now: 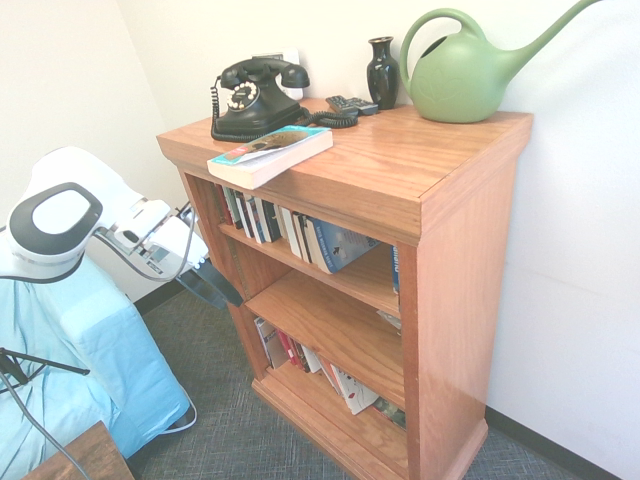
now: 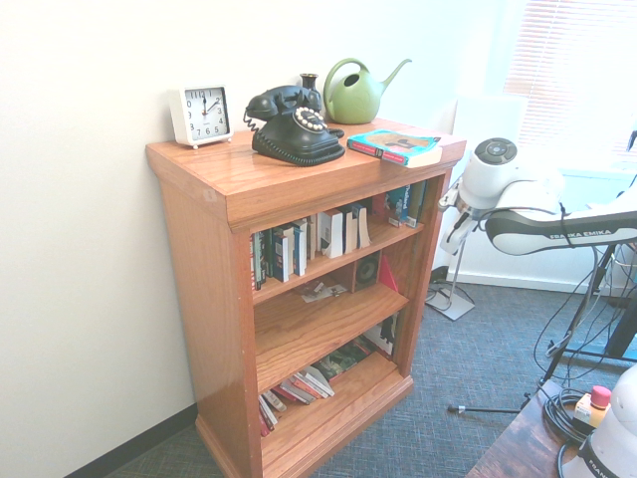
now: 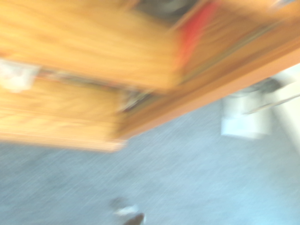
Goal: Organize the shelf
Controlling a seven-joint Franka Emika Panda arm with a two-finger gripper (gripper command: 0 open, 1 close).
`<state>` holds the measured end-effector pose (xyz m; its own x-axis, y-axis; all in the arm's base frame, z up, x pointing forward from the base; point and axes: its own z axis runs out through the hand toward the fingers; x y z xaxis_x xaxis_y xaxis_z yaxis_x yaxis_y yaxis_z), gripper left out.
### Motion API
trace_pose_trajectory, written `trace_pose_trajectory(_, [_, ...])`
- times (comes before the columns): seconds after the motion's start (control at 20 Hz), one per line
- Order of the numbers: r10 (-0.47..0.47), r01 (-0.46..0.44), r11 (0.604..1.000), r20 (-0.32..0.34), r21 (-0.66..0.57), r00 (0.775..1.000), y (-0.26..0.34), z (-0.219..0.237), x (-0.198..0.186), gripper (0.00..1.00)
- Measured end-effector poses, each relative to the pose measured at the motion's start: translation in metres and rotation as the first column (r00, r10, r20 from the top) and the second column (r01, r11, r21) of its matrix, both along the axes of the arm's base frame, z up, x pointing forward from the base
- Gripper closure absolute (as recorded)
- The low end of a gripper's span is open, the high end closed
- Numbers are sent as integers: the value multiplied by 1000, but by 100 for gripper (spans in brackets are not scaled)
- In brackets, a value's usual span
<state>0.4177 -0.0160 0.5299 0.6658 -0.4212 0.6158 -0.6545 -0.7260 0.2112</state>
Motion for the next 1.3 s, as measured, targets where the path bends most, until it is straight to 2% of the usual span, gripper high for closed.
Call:
trace_pose_trajectory(0.15, [56, -47, 987, 55, -156, 997, 5, 34, -7, 0])
trace_pose_trajectory(0.3, [113, -81, 944, 81, -321, 990, 15, 49, -10, 0])
trace_pose_trajectory(0.45, [171, -105, 871, 97, -480, 981, 23, 57, -9, 0])
trace_pose_trajectory(0.6, [231, -112, 772, 112, -626, 966, 35, 63, -9, 0])
trace_pose_trajectory(0.7, [271, -115, 713, 120, -692, 955, 49, 64, -9, 0])
trace_pose_trajectory(0.75, [288, -123, 696, 119, -707, 950, 58, 63, -8, 0])
trace_pose_trajectory(0.85, [321, -146, 678, 111, -720, 940, 79, 63, -8, 0])
trace_pose_trajectory(1.05, [418, -233, 667, 97, -708, 903, 105, 62, 6, 0])
trace_pose_trajectory(1.2, [476, -297, 666, 83, -684, 876, 98, 62, 29, 0])
trace_pose_trajectory(1.3, [490, -317, 668, 77, -673, 868, 91, 64, 44, 0])
